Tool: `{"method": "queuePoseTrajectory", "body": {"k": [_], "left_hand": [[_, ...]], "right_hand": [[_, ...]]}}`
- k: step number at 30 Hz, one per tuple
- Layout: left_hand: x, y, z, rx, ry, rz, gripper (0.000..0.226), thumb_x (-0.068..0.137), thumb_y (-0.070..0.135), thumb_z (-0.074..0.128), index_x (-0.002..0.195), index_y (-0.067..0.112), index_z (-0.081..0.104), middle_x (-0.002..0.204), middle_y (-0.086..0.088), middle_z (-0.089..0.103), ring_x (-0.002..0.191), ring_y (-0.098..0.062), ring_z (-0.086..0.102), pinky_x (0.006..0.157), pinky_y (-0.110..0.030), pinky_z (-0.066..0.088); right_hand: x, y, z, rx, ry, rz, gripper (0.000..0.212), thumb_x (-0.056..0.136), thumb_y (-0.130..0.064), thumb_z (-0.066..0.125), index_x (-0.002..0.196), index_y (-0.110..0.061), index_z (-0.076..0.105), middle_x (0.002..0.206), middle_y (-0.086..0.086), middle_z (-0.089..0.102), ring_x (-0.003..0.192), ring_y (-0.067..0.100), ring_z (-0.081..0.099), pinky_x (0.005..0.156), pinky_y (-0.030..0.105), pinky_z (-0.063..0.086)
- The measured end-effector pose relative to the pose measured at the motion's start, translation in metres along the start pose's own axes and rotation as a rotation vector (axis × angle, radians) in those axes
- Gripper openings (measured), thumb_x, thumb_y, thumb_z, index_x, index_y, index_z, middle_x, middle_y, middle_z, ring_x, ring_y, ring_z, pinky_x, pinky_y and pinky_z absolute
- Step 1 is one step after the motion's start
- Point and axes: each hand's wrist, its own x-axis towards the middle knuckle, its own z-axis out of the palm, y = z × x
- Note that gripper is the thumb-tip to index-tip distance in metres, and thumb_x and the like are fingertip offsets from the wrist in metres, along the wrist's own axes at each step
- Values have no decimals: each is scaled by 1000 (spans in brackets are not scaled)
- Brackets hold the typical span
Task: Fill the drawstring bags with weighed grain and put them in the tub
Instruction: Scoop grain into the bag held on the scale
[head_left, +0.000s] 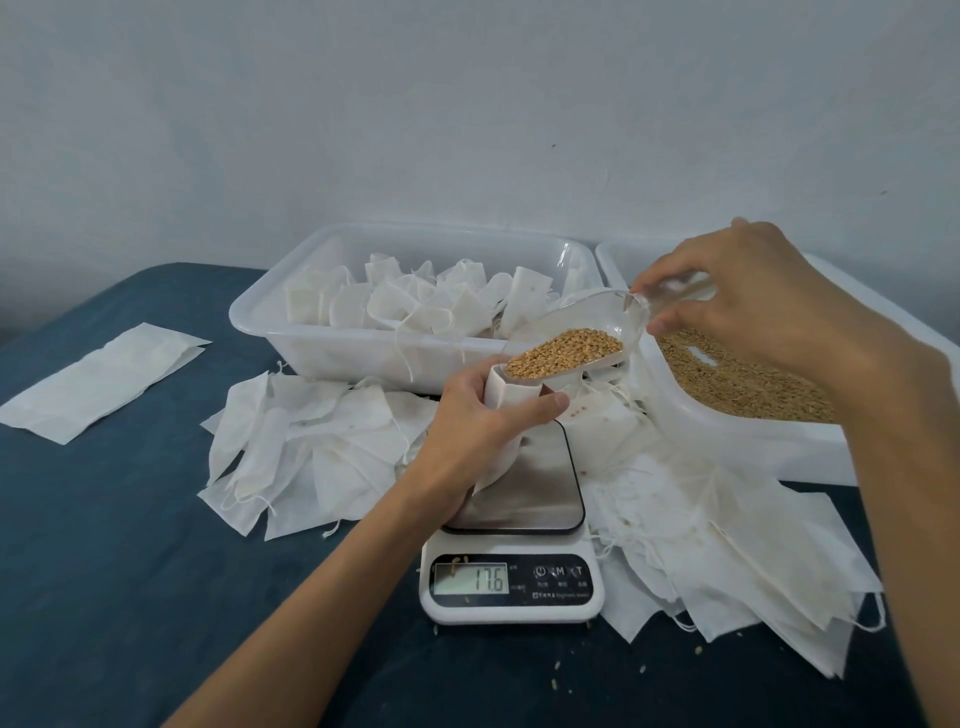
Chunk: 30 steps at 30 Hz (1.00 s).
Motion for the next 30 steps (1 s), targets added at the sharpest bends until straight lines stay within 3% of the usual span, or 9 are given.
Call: {"method": "queuePoseTrajectory", "body": {"k": [2,5,12,15,17,21,25,28,30], "left_hand": [[0,0,0,-3,3,-2,30,86,10,82,113,4,71,99,-12,77,84,-16,70,69,-24,55],[0,0,1,-7,8,-8,31,86,9,82,114,4,70,100,-12,78,85,-17,71,70,-25,56],[0,-1,1,-5,-1,-10,32,86,11,83,114,5,70,102,-13,77,87,-20,71,77,-35,58],[0,-1,1,-3,1,-9,32,86,10,83,114,4,69,96,-9,76,86,-19,70,76,-35,58],[1,-1,0,-5,6,-2,31,86,10,83,114,3,70,100,-15,76,86,-20,70,75,-35,57],[0,-1,-1,-6,14,-5,32,86,11,83,113,3,71,101,-15,76,86,-21,70,76,-36,58],[1,-1,-1,-19,24,-14,28,85,11,84,110,5,71,90,-5,74,83,-18,70,73,-35,59],[0,-2,-2,-49,23,-22,30,85,11,85,111,10,72,90,-3,74,85,-19,69,71,-36,57],[1,-2,-3,-70,23,-24,32,84,10,85,113,11,72,90,-4,74,85,-19,68,69,-31,55]], "right_hand": [[1,-2,-1,-35,29,-18,33,78,-26,85,109,-32,75,111,1,72,111,28,56,118,41,18],[1,-5,-2,-81,61,-31,34,80,-26,83,112,-29,75,114,0,71,119,25,55,124,40,0],[0,-7,-5,-110,45,-41,32,81,-26,82,112,-29,75,112,-1,71,120,23,54,125,41,-1],[1,-6,-3,-100,39,-46,33,80,-26,83,112,-28,76,111,-1,71,116,24,56,124,41,2],[0,-4,-1,-76,22,-41,33,79,-26,84,111,-29,76,108,-1,71,113,25,57,120,40,11],[0,2,3,37,-40,6,33,77,-19,86,107,-27,77,102,-5,73,104,15,62,90,29,39],[5,13,9,107,-115,47,29,77,-15,85,103,-23,76,98,-12,71,93,-3,61,78,11,40],[6,28,4,135,-152,66,25,78,-17,86,99,-24,73,99,-16,70,89,-20,57,77,6,39],[5,42,-5,102,-153,98,25,78,-20,86,96,-28,70,98,-18,68,90,-15,57,77,11,40]]}}
